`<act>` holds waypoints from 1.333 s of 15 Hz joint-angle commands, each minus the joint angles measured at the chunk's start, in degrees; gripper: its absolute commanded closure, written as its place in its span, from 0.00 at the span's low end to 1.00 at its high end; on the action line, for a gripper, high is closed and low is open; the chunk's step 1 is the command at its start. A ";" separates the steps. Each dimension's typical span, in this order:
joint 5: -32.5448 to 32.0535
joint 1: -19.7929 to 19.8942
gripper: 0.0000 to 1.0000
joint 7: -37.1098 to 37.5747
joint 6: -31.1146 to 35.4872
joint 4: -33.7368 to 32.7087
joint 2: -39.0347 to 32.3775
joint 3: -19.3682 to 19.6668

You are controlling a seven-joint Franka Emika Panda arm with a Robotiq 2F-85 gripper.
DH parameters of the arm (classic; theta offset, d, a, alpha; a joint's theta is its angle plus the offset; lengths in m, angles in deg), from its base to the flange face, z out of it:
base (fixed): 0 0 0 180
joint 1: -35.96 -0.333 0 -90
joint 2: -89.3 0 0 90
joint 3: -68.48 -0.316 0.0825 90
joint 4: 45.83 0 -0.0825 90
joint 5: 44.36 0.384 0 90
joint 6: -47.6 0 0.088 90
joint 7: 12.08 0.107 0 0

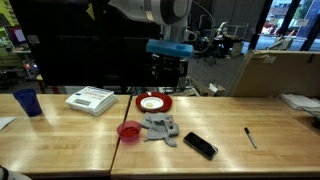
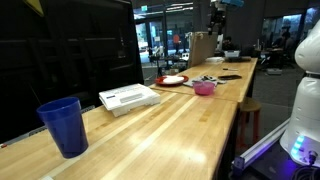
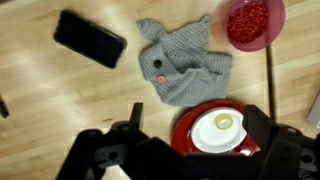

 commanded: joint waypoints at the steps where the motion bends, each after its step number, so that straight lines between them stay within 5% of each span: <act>1: 1.86 0.23 0.00 -0.65 -1.98 -1.45 -0.99 -0.78; 10: 3.23 -0.60 0.00 -1.50 -5.01 -3.72 -2.28 -1.59; 20: 9.58 -4.34 0.00 0.93 8.01 3.09 -11.13 -8.81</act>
